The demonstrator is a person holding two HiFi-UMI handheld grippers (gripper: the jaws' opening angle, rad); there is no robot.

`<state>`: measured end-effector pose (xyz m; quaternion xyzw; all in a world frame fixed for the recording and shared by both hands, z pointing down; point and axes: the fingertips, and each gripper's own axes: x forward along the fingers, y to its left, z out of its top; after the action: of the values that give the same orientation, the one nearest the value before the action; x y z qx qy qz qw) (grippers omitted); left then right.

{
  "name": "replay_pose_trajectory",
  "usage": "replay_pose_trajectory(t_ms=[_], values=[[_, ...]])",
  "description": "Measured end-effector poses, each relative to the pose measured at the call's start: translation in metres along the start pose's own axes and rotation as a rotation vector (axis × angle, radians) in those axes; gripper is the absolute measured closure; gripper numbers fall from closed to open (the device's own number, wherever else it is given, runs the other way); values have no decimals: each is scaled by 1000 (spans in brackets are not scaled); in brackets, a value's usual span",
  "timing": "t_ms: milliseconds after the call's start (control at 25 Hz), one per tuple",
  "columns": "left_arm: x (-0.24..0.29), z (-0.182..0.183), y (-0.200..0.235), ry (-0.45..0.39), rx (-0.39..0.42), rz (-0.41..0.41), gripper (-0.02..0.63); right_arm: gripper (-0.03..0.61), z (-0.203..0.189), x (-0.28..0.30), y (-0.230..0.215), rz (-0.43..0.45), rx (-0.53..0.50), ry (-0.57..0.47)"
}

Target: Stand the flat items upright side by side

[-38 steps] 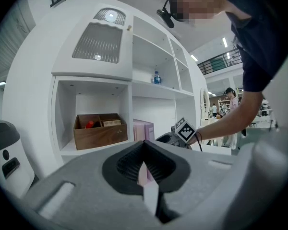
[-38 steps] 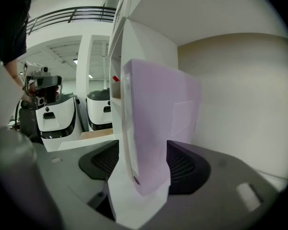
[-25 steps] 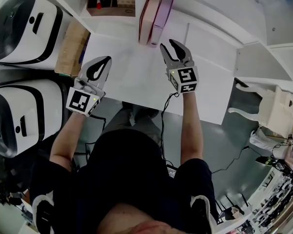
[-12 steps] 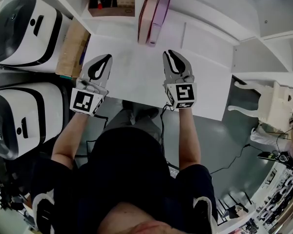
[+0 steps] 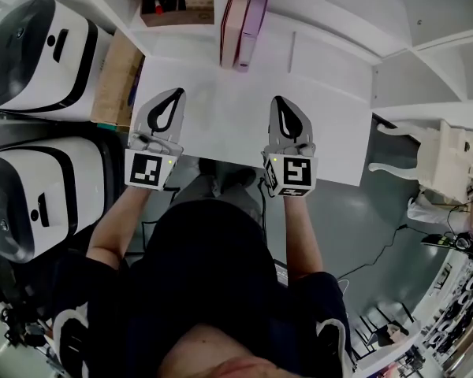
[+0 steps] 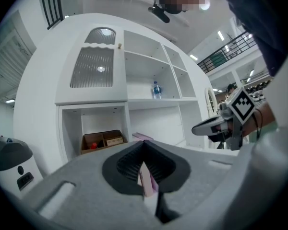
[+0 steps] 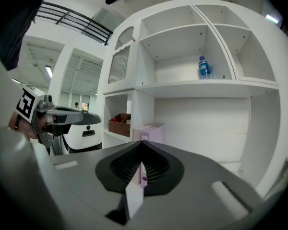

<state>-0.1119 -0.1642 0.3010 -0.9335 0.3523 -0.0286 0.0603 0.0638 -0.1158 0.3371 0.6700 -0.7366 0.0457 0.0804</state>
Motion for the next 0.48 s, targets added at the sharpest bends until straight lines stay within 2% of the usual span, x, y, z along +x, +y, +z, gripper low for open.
replay_pose_trajectory(t_ms=[480], values=[[-8,0,-31,12,21,19,614,578,-8,-50,0,-79,-21,26]])
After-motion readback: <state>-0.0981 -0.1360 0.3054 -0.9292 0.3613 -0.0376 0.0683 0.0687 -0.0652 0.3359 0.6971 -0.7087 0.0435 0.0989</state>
